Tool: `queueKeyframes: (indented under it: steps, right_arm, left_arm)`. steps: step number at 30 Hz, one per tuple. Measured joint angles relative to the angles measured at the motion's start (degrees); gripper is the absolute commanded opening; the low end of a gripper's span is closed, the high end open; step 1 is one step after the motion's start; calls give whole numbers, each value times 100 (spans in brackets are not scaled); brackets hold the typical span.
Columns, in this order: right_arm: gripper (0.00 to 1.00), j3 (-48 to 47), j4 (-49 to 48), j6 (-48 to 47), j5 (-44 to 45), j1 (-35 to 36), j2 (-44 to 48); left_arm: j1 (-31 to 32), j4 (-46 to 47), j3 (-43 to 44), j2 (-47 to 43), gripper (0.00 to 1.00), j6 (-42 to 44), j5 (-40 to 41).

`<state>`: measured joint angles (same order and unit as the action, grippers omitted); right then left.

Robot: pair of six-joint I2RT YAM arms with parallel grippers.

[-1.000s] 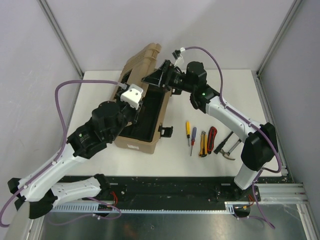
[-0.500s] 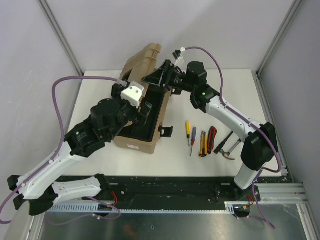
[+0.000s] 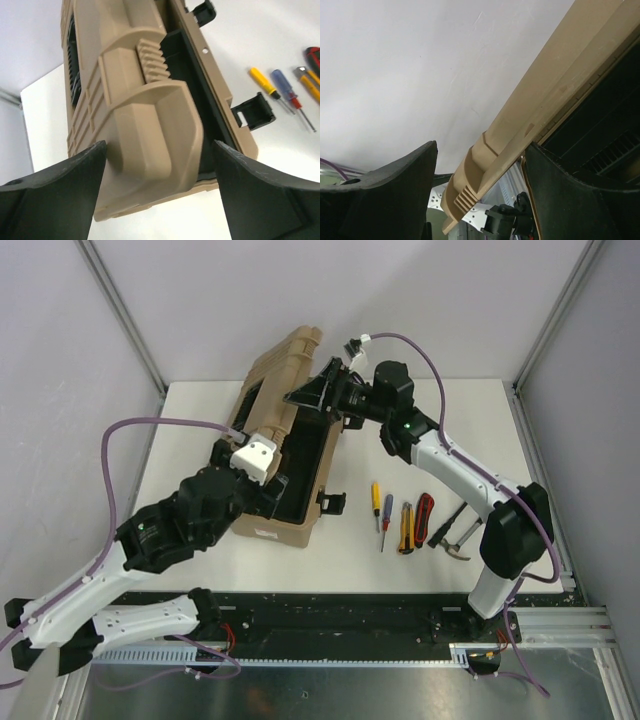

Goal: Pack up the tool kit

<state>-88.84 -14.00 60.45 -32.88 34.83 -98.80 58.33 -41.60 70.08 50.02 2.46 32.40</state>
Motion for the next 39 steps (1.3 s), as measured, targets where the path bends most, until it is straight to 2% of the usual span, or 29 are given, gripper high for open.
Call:
queueKeyframes:
  steps: [6, 9, 13, 18, 21, 29, 35, 39]
  right_arm:
    - [75, 0, 44, 98, -116, -57, -26]
    - [75, -9, 20, 151, -127, -55, -66]
    - [75, -35, -127, 170, -7, -72, -160]
    - [77, -42, -144, 188, 131, -157, -197]
    - [78, -42, -142, 188, 201, -216, -197]
    - [82, 313, 92, 39, 446, -498, -15]
    - [83, 531, 1058, -627, 970, -881, 444]
    - [81, 533, 1792, -1237, 1311, -861, 612]
  left_arm:
    - [39, -87, -195, -46, 65, 4, 452]
    - [111, -52, -267, -59, 51, 92, 603]
    - [240, -35, -284, -46, 27, 304, 896]
    - [315, -28, -284, -20, 4, 304, 997]
    - [345, -33, -278, -20, 0, 304, 1045]
    - [345, -120, -146, -15, 0, 262, 1082]
    - [337, -223, 7, -11, 0, 186, 1121]
    - [321, -278, 81, -31, 0, 61, 1209]
